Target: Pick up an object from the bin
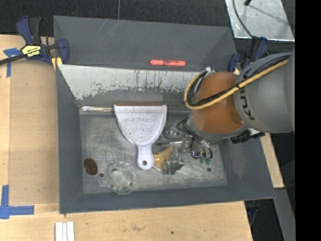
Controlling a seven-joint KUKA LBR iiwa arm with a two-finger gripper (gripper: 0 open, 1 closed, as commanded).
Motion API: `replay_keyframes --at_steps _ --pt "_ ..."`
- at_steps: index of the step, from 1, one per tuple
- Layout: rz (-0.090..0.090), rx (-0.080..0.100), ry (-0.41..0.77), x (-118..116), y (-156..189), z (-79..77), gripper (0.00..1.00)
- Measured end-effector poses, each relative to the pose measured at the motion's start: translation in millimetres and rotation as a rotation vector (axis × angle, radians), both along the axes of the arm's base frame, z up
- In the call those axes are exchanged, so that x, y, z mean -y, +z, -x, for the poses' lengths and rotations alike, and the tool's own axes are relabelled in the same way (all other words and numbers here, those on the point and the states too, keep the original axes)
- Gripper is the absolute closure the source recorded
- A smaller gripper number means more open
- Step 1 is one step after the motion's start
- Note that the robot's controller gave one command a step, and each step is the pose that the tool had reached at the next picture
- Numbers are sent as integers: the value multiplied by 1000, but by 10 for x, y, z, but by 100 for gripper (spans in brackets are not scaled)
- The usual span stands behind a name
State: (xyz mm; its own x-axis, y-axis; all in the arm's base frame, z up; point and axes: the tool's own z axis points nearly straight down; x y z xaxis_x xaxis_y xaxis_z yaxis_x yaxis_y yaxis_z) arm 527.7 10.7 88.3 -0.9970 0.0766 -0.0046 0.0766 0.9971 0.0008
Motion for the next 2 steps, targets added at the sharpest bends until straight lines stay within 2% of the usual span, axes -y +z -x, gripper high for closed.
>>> replay_keyframes --at_steps 1,2 --pt "2 21 106 23 -115 -46 100" --pt "2 21 106 23 -115 -45 100"
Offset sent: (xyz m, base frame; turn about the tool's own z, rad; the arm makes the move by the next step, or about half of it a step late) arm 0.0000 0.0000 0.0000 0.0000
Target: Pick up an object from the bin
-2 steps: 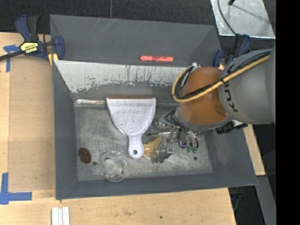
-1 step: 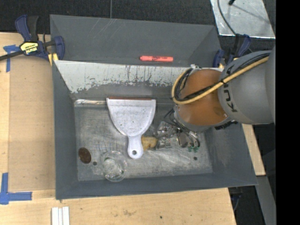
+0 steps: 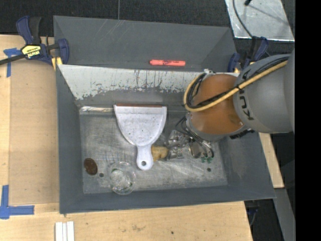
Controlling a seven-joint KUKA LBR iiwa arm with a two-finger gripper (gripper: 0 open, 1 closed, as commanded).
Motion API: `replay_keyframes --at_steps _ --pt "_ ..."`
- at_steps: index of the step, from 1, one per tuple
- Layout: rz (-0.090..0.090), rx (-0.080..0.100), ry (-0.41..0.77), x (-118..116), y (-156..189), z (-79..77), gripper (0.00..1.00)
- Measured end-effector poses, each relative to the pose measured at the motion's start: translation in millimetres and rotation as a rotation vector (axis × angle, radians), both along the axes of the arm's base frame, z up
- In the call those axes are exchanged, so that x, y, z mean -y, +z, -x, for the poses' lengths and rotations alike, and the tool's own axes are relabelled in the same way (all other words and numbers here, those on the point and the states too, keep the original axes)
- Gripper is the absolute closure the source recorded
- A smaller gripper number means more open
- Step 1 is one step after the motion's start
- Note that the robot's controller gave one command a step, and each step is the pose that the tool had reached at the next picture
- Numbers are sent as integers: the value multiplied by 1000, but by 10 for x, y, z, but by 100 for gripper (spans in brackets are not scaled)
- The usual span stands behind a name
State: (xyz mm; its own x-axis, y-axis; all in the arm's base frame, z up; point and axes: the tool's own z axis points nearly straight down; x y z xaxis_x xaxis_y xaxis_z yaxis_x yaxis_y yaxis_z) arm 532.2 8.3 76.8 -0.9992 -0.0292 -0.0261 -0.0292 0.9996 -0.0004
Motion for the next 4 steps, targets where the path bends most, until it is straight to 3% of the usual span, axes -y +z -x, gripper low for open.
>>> replay_keyframes --at_steps 4 --pt "1 -25 1 1 238 28 100"
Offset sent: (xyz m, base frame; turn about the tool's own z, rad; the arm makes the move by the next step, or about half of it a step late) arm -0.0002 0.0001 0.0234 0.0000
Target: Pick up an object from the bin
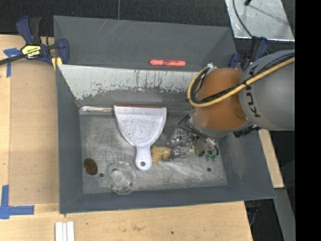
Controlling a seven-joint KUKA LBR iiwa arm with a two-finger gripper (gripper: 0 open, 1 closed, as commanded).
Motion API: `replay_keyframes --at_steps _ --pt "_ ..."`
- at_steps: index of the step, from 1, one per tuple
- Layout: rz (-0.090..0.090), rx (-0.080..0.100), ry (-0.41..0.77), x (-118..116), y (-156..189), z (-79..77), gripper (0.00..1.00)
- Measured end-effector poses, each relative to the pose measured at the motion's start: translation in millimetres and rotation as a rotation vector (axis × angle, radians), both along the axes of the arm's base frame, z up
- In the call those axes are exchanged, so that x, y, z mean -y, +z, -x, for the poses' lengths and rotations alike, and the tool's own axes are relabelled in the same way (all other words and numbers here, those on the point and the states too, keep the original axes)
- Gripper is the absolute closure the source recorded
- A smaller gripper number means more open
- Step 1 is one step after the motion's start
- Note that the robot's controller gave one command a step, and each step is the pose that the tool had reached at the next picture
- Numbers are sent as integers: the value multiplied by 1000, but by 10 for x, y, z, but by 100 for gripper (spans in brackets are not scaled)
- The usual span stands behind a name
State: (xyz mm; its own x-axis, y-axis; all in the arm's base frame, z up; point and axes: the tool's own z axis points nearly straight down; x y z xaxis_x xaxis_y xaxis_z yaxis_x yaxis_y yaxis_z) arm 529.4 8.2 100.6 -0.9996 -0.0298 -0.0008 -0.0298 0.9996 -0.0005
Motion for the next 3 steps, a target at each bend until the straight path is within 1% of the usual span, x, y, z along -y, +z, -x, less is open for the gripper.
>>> replay_keyframes --at_steps 1,2,3 --pt "0 1 0 1 115 -6 100" --pt "0 -5 0 2 248 9 100" --pt "0 -1 0 2 461 0 100"
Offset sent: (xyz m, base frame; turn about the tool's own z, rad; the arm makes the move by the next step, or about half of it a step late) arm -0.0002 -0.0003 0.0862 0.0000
